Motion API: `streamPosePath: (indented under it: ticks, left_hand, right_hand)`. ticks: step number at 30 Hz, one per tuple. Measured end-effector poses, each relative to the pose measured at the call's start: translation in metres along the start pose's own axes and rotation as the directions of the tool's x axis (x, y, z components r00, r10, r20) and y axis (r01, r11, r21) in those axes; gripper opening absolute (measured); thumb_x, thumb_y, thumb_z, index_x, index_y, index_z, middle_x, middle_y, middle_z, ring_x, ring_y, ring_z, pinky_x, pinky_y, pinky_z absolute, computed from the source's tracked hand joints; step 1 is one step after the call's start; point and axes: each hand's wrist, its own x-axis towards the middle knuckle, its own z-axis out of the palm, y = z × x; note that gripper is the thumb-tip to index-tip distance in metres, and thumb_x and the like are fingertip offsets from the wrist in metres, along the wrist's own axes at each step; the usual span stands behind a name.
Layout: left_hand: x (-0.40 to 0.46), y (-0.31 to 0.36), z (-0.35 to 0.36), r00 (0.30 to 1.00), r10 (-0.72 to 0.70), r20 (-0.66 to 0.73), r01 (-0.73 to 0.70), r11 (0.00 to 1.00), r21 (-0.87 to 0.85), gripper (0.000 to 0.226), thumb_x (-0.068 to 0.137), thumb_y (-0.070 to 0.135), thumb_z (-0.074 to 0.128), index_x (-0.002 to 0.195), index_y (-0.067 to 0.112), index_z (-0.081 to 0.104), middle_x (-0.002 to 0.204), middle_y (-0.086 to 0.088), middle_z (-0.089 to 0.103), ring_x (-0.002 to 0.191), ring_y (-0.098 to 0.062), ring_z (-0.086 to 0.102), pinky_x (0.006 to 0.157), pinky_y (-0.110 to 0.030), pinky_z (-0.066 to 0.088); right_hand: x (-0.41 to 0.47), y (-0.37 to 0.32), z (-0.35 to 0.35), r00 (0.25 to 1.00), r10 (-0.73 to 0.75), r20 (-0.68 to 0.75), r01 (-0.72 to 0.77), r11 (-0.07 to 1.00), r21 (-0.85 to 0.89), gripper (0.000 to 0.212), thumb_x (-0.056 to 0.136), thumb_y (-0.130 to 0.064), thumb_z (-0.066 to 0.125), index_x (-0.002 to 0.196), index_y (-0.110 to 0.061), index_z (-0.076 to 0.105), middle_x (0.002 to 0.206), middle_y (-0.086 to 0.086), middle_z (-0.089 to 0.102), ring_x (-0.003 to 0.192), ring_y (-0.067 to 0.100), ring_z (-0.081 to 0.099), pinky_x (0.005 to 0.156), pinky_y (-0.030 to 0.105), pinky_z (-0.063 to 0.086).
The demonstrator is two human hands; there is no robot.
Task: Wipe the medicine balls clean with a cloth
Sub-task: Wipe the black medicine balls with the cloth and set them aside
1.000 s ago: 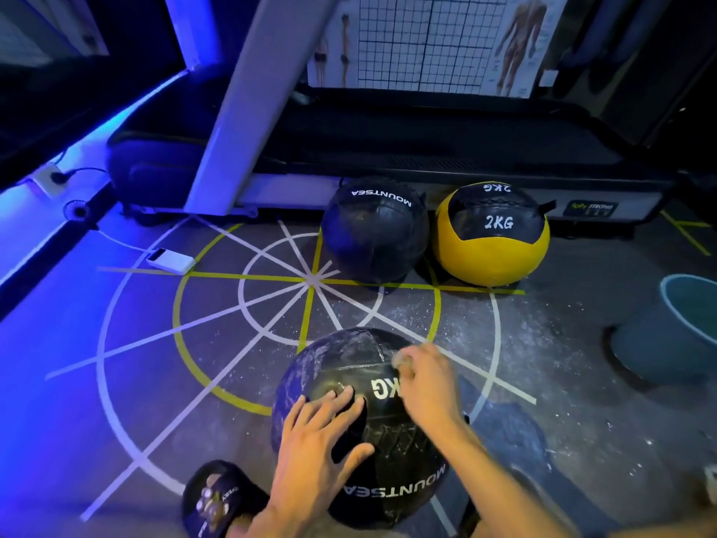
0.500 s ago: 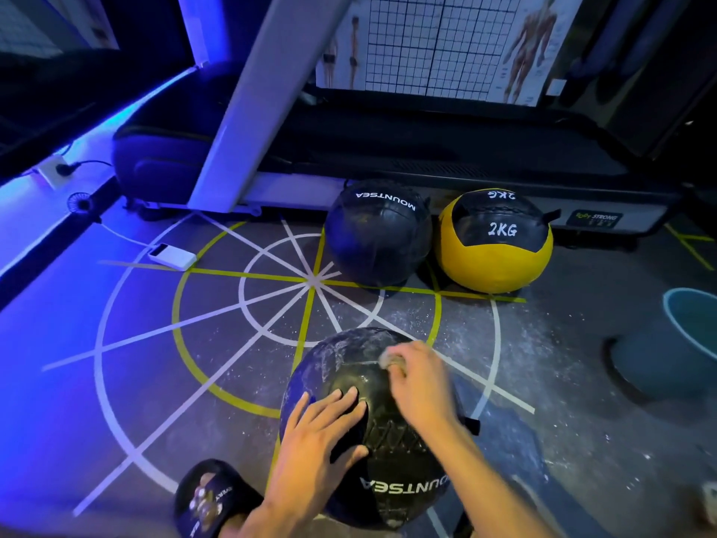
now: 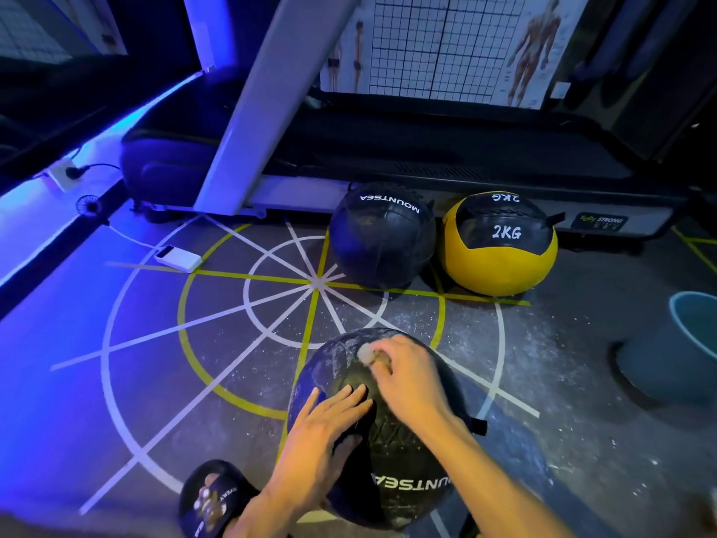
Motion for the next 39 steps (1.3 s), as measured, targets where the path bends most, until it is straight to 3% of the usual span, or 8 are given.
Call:
streamPosePath:
  ticks: [5,10,15,20,24,29,34,39]
  left_hand:
    - [-0.007,0.003,0.012,0.957,0.001,-0.291,-0.003,1.000,-0.005,0.039,0.102,0.048,0.046,0.118,0.031,0.077,0.136,0.018,0.064,0.131,0.000,0.053,0.114,-0.024,0.031]
    - [-0.002,0.002,0.006,0.968,-0.035,-0.247,0.049,0.998,0.049,0.027,0.082,0.033,0.070,0.107,0.040,0.078,0.118,0.030,0.069,0.116,0.011,0.059,0.109,-0.017,0.036]
    - [0.002,0.010,0.014,0.962,-0.039,-0.270,0.036,0.999,-0.014,0.032,0.089,0.050,0.055,0.108,0.038,0.080,0.122,0.032,0.067,0.124,0.012,0.054,0.107,-0.017,0.037]
    - [0.005,0.011,0.012,0.976,0.029,-0.215,-0.027,1.000,0.012,0.028,0.088,0.031,0.067,0.113,0.040,0.077,0.122,0.030,0.068,0.121,0.013,0.054,0.104,-0.006,0.036]
    - [0.004,0.000,0.035,0.960,0.008,-0.281,-0.033,0.996,-0.083,0.045,0.100,0.050,0.051,0.117,0.018,0.078,0.142,0.046,0.041,0.137,0.013,0.036,0.114,-0.016,0.025]
    - [0.007,0.001,0.020,0.953,0.127,-0.273,-0.119,0.992,0.048,0.031,0.089,0.035,0.056,0.112,0.039,0.077,0.128,0.029,0.065,0.125,0.002,0.058,0.102,-0.029,0.040]
    - [0.005,0.004,0.033,0.912,0.047,-0.408,-0.120,0.981,-0.155,0.039,0.099,0.036,0.057,0.134,0.052,0.054,0.143,0.044,0.043,0.137,0.011,0.043,0.109,-0.029,0.034]
    - [0.010,0.004,0.017,0.967,0.158,-0.198,-0.116,0.972,0.207,0.027,0.097,0.041,0.050,0.115,0.047,0.069,0.128,0.034,0.063,0.123,0.001,0.060,0.114,-0.024,0.028]
  right_hand:
    - [0.003,0.020,-0.030,0.945,0.081,-0.316,-0.083,0.997,0.009,0.026,0.098,-0.014,0.061,0.118,-0.030,0.066,0.116,-0.014,0.054,0.098,0.005,0.055,0.071,0.010,0.037]
    - [-0.037,0.003,0.009,0.884,-0.419,0.205,0.462,0.846,-0.265,0.035,0.096,-0.007,0.052,0.123,-0.027,0.062,0.121,-0.008,0.052,0.111,0.015,0.047,0.094,0.032,0.045]
    - [0.003,0.029,-0.011,0.990,-0.097,-0.106,0.065,0.959,-0.275,0.027,0.103,-0.013,0.049,0.113,-0.031,0.066,0.114,-0.009,0.053,0.110,0.011,0.051,0.095,0.028,0.046]
    - [-0.009,-0.015,-0.001,0.867,-0.362,0.342,0.432,0.888,-0.158,0.022,0.101,-0.015,0.053,0.109,-0.033,0.063,0.119,-0.007,0.054,0.112,0.011,0.048,0.097,0.029,0.048]
    - [0.030,0.010,-0.010,0.988,-0.146,0.048,0.153,0.942,-0.299,0.024,0.100,-0.012,0.056,0.106,-0.031,0.068,0.122,-0.006,0.055,0.120,0.015,0.053,0.101,0.033,0.049]
    - [0.019,-0.008,-0.011,0.861,-0.345,0.374,0.457,0.847,-0.271,0.029,0.099,-0.010,0.056,0.120,-0.029,0.065,0.125,-0.006,0.053,0.118,0.014,0.050,0.099,0.032,0.049]
    - [0.045,0.016,-0.020,0.996,-0.076,0.054,0.089,0.941,-0.326,0.032,0.095,-0.008,0.063,0.082,-0.038,0.060,0.108,-0.007,0.056,0.111,0.018,0.060,0.096,0.033,0.050]
    - [0.019,-0.024,0.007,0.844,-0.342,0.413,0.454,0.865,-0.212,0.022,0.099,-0.015,0.057,0.093,-0.034,0.067,0.109,-0.008,0.059,0.108,0.015,0.053,0.097,0.035,0.049]
